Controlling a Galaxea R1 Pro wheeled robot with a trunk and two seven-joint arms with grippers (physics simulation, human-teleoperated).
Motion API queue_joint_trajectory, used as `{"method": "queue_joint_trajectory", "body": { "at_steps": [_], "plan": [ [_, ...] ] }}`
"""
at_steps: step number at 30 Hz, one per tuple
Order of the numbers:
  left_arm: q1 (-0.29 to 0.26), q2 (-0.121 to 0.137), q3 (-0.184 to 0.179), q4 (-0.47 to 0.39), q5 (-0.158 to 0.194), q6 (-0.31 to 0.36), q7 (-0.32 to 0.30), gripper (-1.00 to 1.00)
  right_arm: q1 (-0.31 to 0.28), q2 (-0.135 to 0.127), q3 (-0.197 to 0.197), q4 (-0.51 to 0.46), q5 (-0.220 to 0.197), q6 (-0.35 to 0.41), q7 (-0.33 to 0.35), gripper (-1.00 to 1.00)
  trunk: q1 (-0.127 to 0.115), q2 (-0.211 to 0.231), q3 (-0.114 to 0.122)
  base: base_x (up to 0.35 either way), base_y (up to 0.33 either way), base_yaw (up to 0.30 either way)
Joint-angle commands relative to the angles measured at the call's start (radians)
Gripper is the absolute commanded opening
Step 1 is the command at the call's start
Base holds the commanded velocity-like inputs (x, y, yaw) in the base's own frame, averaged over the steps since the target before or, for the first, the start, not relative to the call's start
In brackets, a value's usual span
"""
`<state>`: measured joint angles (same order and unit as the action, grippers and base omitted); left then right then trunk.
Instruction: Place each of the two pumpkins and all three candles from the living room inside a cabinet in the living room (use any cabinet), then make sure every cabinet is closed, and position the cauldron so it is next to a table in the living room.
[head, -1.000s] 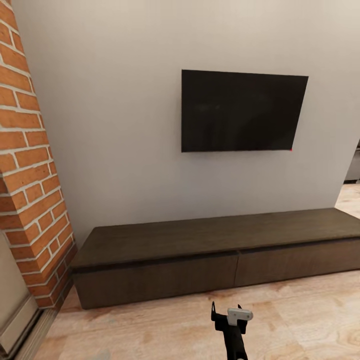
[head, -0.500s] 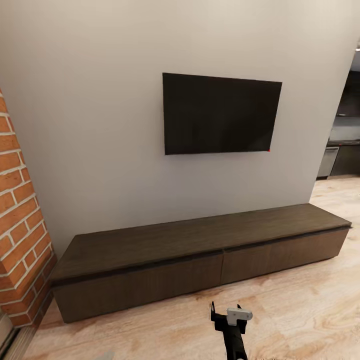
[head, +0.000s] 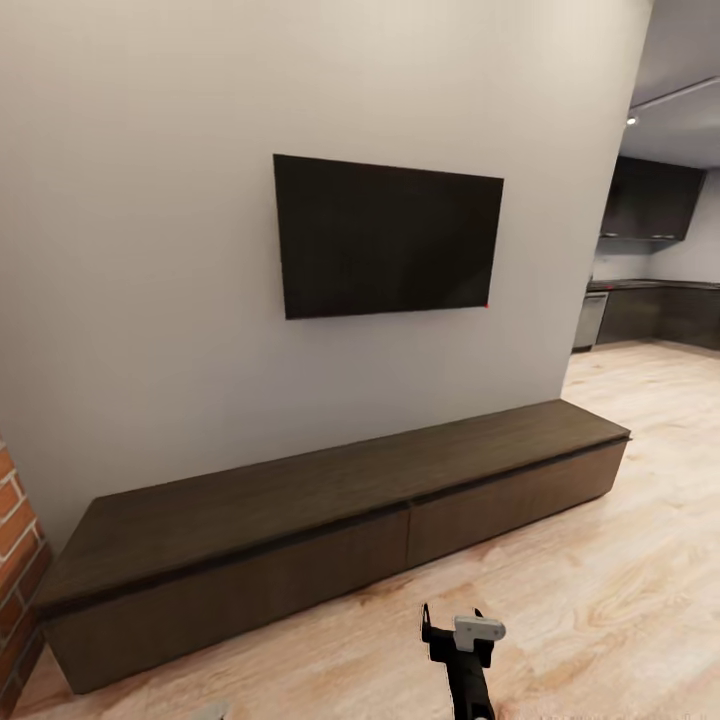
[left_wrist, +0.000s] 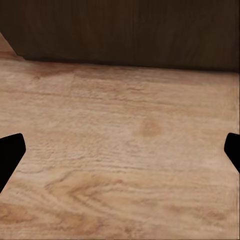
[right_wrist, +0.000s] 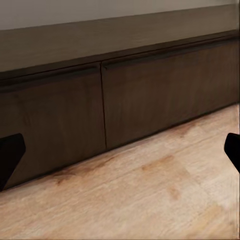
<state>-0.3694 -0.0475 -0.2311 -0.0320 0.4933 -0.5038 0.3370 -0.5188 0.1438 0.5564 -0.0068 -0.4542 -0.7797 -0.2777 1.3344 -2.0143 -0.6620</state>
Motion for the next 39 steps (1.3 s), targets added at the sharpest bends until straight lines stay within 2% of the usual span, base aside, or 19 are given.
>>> {"method": "queue_joint_trajectory", "body": {
  "at_steps": [1,4,39],
  "plan": [
    [0.000,0.000,-0.009,0.000,0.005,-0.001,0.005,1.00,-0.001,0.000,0.008,0.001,-0.004,-0.001,-0.006,1.00,-0.004,0.007,0.002,0.000,0.000,-0.270],
    [0.000,0.000,-0.009,0.000,0.005,-0.001,0.005,1.00,-0.001,0.000,0.008,0.001,-0.002,-0.001,-0.005,1.00,-0.016,0.028,0.012,0.000,0.000,-0.270],
    [0.000,-0.002,-0.011,0.007,0.004,0.001,0.002,1.00,-0.001,0.002,0.010,0.001,0.000,0.007,-0.003,1.00,-0.016,0.028,0.012,0.000,0.000,-0.270]
  ]
}}
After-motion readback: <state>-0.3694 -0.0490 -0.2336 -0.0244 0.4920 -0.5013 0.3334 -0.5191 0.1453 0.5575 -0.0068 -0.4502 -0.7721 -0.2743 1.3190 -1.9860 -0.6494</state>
